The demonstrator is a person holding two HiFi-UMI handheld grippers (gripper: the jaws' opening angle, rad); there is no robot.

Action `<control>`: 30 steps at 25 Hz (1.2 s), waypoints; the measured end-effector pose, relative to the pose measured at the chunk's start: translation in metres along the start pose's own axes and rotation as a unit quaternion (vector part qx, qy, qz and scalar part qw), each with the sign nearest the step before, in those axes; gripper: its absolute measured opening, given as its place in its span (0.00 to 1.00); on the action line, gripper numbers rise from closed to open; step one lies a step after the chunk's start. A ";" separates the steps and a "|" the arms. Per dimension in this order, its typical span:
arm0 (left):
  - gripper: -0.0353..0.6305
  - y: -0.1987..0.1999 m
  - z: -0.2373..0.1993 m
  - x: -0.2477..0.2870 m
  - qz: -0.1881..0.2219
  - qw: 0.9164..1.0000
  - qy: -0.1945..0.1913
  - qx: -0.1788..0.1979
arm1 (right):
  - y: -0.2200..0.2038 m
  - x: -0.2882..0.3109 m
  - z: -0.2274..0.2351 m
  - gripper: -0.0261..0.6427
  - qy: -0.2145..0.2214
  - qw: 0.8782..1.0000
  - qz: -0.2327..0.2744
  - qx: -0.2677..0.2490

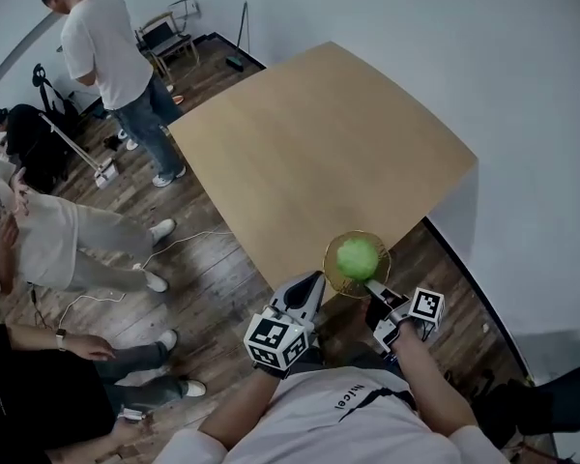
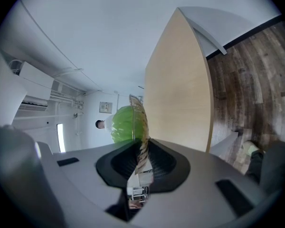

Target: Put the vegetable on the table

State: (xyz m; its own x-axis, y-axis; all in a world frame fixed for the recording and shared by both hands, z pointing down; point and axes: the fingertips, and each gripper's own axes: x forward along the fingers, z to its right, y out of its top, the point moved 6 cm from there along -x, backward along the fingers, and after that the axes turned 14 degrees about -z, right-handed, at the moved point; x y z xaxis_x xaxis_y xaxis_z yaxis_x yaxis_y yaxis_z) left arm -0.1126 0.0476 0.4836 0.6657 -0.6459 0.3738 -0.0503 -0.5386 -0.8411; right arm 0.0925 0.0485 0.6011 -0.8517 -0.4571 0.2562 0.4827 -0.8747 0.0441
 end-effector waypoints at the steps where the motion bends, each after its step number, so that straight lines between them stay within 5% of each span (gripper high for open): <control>1: 0.07 0.001 -0.006 0.002 -0.002 1.000 -0.001 -0.004 | 0.004 0.006 0.003 0.12 -0.004 1.000 -0.001 0.003; 16: 0.07 0.051 -0.070 0.060 -0.008 0.998 0.044 -0.038 | 0.131 0.081 0.063 0.12 -0.042 0.996 -0.072 -0.005; 30: 0.07 0.073 -0.101 0.125 -0.020 0.986 0.136 -0.092 | 0.234 0.138 0.125 0.13 -0.088 0.983 -0.159 0.023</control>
State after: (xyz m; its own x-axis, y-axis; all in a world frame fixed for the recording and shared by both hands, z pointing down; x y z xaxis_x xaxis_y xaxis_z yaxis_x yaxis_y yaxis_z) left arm -0.1080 -0.1274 0.5082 0.4461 -0.7306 0.5169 -0.1793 -0.6388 -0.7482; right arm 0.1133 -0.1987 0.7672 -0.9145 -0.1228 0.3855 0.2097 -0.9587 0.1922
